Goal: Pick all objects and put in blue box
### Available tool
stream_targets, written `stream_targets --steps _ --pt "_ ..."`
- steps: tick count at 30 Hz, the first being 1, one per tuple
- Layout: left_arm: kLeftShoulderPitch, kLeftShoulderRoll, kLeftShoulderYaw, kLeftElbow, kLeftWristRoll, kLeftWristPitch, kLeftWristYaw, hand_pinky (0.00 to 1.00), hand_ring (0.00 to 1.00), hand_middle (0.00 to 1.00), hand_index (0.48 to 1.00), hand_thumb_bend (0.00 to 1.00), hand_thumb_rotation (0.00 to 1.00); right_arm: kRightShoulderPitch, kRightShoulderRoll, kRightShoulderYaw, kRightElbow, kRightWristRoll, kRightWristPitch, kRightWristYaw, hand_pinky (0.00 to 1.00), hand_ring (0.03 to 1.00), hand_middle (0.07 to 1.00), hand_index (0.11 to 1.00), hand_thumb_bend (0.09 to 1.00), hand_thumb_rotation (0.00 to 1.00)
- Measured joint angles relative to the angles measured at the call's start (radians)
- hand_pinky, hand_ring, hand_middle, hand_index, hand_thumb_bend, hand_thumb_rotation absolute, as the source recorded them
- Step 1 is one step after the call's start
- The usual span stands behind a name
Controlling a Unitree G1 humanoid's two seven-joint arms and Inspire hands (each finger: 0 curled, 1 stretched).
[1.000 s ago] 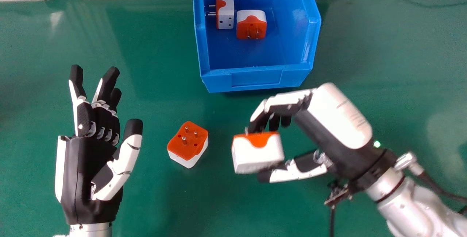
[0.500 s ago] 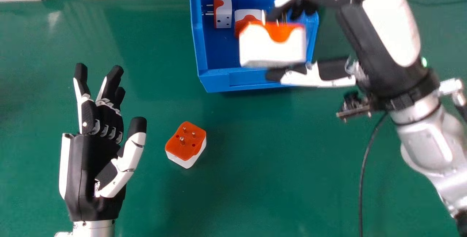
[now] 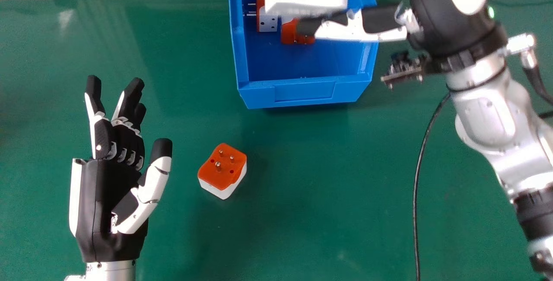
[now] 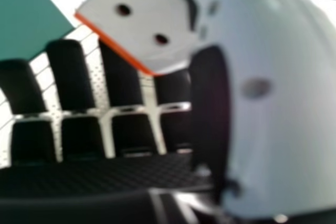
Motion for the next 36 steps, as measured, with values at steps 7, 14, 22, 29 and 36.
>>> stream_targets --steps 7,14,22,29,36 --pt "-0.002 -0.003 0.000 0.001 0.004 -0.005 -0.001 1.00 0.98 0.93 0.879 0.31 0.15 -0.150 0.031 0.028 0.166 -0.045 0.087 -0.025 0.35 0.397 0.485 0.520 0.520 0.00" --pt "-0.005 -0.001 0.002 0.011 0.011 -0.011 0.018 1.00 0.97 0.93 0.879 0.31 0.16 -0.296 0.080 0.071 0.455 -0.043 0.142 -0.056 0.33 0.386 0.495 0.530 0.516 0.00" --pt "-0.007 0.002 0.001 0.013 0.014 -0.030 0.024 0.99 0.97 0.93 0.879 0.32 0.17 -0.458 0.135 0.166 0.804 -0.088 0.302 -0.131 0.31 0.375 0.496 0.537 0.513 0.00" --pt "-0.006 0.003 0.001 0.013 0.019 -0.031 0.037 0.99 0.96 0.92 0.878 0.32 0.17 -0.504 0.155 0.225 0.891 -0.111 0.431 -0.158 0.35 0.381 0.482 0.540 0.513 0.00" --pt "0.003 0.003 0.001 0.013 0.032 -0.041 0.045 0.98 0.96 0.92 0.878 0.32 0.17 -0.500 0.183 0.255 0.930 -0.111 0.516 -0.117 0.37 0.392 0.477 0.527 0.516 0.00"
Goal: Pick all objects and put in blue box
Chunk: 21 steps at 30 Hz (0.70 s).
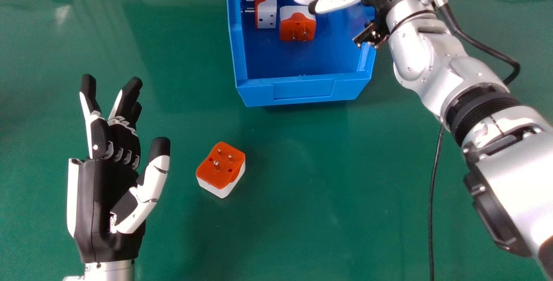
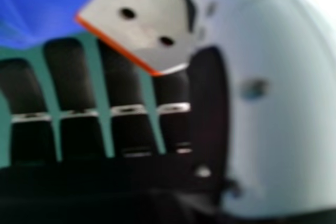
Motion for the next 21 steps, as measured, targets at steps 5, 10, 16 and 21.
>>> stream_targets --steps 5,10,16,21 --pt "0.005 0.000 -0.001 -0.001 0.007 -0.003 0.003 0.98 0.96 0.92 0.878 0.32 0.17 0.007 0.011 0.011 0.003 0.000 0.037 0.009 0.38 0.395 0.476 0.523 0.517 0.00" --pt "0.017 0.000 -0.004 -0.003 0.017 -0.003 0.016 0.98 0.96 0.92 0.877 0.32 0.18 0.007 0.035 0.023 0.004 0.000 0.073 0.013 0.38 0.402 0.475 0.518 0.518 0.00" --pt "0.020 0.000 -0.010 -0.016 0.020 0.001 0.021 0.98 0.96 0.92 0.877 0.32 0.18 0.005 0.040 0.049 0.004 -0.010 0.101 0.011 0.38 0.415 0.476 0.510 0.520 0.00" --pt "0.023 0.000 -0.012 -0.016 0.030 0.003 0.032 0.97 0.96 0.92 0.877 0.32 0.18 0.000 0.040 0.069 0.004 -0.014 0.115 0.015 0.38 0.420 0.477 0.506 0.520 0.00"
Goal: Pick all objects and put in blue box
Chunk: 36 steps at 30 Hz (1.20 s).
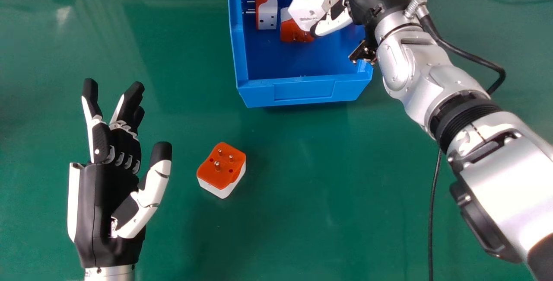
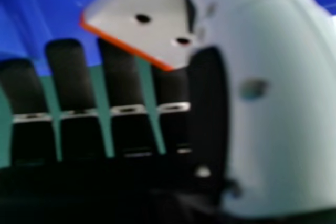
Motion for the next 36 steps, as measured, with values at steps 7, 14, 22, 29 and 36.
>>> stream_targets --steps 7,14,22,29,36 --pt "-0.005 -0.003 -0.009 0.002 0.037 -0.001 0.030 0.97 0.95 0.92 0.875 0.33 0.18 -0.005 0.001 0.017 0.000 -0.002 0.015 0.013 0.37 0.414 0.480 0.504 0.520 0.00" --pt "-0.002 -0.003 -0.010 0.002 0.021 -0.002 0.024 0.96 0.95 0.92 0.866 0.33 0.19 -0.008 0.010 0.038 -0.004 -0.021 0.042 0.040 0.37 0.407 0.479 0.515 0.519 0.00" --pt "0.016 -0.015 -0.011 0.002 0.028 -0.010 0.030 0.96 0.95 0.92 0.854 0.33 0.19 -0.028 -0.010 -0.007 -0.012 0.024 0.003 0.134 0.47 0.527 0.601 0.637 0.736 0.17" --pt "0.021 -0.021 -0.012 -0.001 0.047 -0.021 0.053 0.95 0.95 0.92 0.851 0.33 0.20 0.108 -0.072 -0.071 -0.078 0.108 -0.272 0.024 0.49 0.559 0.632 0.661 0.792 0.25" --pt "0.025 -0.022 -0.031 -0.007 0.013 -0.022 0.027 0.95 0.95 0.91 0.857 0.35 0.25 0.396 -0.149 -0.138 -0.297 0.223 -0.657 0.056 0.46 0.562 0.646 0.669 0.831 0.27"
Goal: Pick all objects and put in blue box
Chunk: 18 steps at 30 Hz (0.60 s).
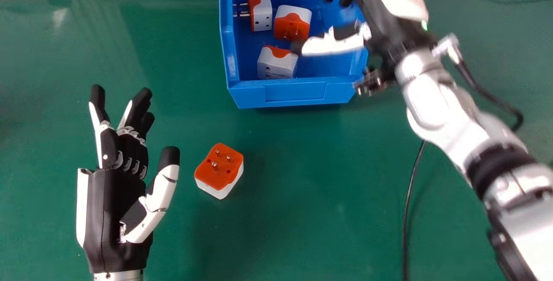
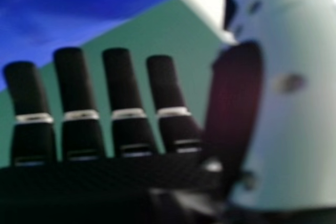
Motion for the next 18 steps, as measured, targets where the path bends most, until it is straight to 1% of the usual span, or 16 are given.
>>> stream_targets --steps 2,4,6,8,9,10,14,18 --pt "0.000 0.000 -0.002 0.000 -0.018 0.001 -0.011 0.95 0.95 0.91 0.857 0.35 0.25 0.103 -0.029 -0.021 -0.091 0.045 -0.096 0.050 0.46 0.562 0.646 0.669 0.831 0.27" --pt "0.000 0.001 -0.002 0.000 -0.031 0.001 -0.016 0.96 0.95 0.92 0.863 0.35 0.26 0.184 -0.050 -0.033 -0.154 0.072 -0.152 0.083 0.47 0.571 0.652 0.675 0.845 0.28" --pt "0.001 0.001 -0.003 -0.001 -0.039 0.001 -0.025 0.96 0.96 0.92 0.870 0.34 0.26 0.271 -0.076 -0.044 -0.222 0.099 -0.195 0.114 0.48 0.586 0.663 0.683 0.860 0.29" --pt "0.001 0.002 -0.003 -0.004 -0.056 0.005 -0.041 0.97 0.96 0.92 0.876 0.34 0.27 0.375 -0.099 -0.063 -0.304 0.106 -0.230 0.138 0.49 0.600 0.672 0.690 0.872 0.29" --pt "0.001 0.003 -0.002 -0.004 -0.065 0.006 -0.045 0.98 0.96 0.92 0.881 0.34 0.27 0.414 -0.101 -0.068 -0.331 0.107 -0.237 0.149 0.51 0.611 0.679 0.695 0.882 0.30" --pt "0.001 0.003 -0.001 -0.005 -0.069 0.009 -0.046 0.98 0.96 0.92 0.884 0.34 0.27 0.454 -0.102 -0.074 -0.362 0.107 -0.236 0.159 0.52 0.619 0.686 0.700 0.891 0.30" --pt "0.001 0.003 -0.001 -0.010 -0.071 0.011 -0.053 0.99 0.97 0.92 0.896 0.34 0.28 0.588 -0.098 -0.098 -0.476 0.103 -0.229 0.176 0.55 0.642 0.708 0.714 0.917 0.31" --pt "0.000 0.003 0.003 -0.010 -0.071 0.011 -0.057 1.00 0.97 0.93 0.899 0.34 0.28 0.650 -0.086 -0.113 -0.542 0.100 -0.210 0.187 0.56 0.649 0.715 0.719 0.927 0.31"
